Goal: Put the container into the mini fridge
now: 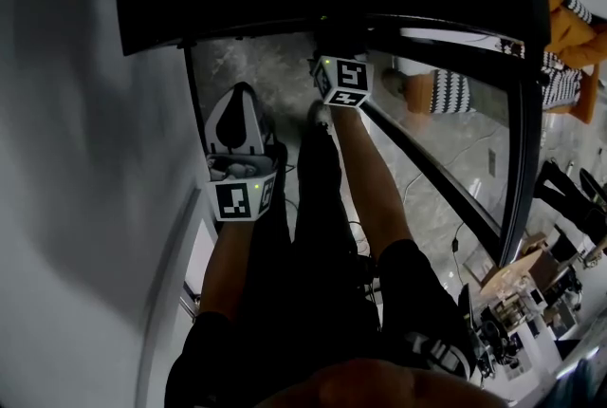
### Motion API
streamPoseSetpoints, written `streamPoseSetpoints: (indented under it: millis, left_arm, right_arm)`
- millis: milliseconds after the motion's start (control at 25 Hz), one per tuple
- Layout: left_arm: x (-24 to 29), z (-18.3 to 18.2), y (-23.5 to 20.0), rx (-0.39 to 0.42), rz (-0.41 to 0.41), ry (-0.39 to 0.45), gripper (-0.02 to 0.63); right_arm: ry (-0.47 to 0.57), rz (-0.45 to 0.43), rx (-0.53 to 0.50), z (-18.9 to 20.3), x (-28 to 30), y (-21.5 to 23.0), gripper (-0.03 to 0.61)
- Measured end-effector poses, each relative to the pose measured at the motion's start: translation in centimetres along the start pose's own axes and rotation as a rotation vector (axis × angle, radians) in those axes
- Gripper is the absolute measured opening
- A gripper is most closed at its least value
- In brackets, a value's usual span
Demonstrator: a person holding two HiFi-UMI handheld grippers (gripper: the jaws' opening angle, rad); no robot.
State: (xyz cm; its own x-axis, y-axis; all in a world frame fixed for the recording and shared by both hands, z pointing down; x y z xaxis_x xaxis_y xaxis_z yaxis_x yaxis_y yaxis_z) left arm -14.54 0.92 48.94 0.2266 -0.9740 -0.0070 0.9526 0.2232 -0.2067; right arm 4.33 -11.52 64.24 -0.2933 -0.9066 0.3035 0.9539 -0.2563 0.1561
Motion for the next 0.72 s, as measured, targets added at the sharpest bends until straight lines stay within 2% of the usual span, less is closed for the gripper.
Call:
streamPoseSetpoints:
  millis: [560,720]
  left_arm:
    - [0.2,-0.4,-0.8,-0.003,-0.030,0.001,0.005]
    - [-0.7,0.5,-0.8,-0.001,-0.017,-0.025,0.005]
  right_arm:
    - [0.007,-0.015,0.003,-2.0,3.3,0.0,0.055]
    - [0.011,-0.008,0.011,-2.2,3.9,0.1,0.055]
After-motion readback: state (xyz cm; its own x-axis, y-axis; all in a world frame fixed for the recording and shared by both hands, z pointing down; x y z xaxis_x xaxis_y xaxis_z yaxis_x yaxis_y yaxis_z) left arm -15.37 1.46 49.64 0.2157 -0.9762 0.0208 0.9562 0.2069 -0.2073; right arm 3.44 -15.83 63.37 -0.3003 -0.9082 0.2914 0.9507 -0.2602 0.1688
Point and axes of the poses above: the fingertips, and each gripper's own axes: x forward along the fingers, y to its right, z out of its underside, the point moved 7 cm from there along -x, backward along the fingers
